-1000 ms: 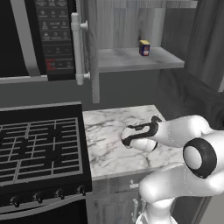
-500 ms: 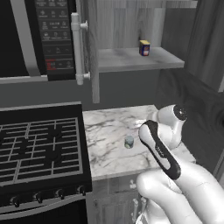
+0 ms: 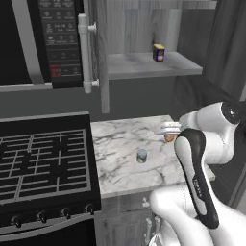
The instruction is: Restock the canned food cabinet by taking the new fresh canned food from the counter and placing it in the cabinet. Then, take the old canned food from the cabinet and place it on the counter.
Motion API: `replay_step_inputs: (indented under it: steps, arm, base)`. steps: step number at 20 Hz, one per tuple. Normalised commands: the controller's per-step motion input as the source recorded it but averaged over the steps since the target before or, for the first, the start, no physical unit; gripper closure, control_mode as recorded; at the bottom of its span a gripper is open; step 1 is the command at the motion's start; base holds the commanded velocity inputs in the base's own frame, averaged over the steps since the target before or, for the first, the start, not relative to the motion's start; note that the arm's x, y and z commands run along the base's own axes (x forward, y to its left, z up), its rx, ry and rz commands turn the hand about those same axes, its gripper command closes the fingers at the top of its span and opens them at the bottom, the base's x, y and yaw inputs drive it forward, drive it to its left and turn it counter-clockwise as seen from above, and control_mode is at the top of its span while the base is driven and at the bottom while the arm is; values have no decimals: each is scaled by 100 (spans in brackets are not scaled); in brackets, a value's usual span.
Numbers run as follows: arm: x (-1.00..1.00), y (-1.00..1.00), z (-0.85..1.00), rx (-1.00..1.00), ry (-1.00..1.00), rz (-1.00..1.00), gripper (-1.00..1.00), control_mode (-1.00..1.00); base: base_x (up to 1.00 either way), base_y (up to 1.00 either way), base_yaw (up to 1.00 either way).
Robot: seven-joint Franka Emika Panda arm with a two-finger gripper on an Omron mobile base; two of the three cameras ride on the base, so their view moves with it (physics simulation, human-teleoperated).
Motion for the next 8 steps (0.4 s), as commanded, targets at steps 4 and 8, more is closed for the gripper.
replay_step_inputs:
  steps: [4,8]
  arm:
    - [-100,-46,100,10,0,-5,-100,-100]
    - [-53,-25,28,7,-25,-3,-100,-100]
  base:
    - [0,0,0]
    - [0,0,0]
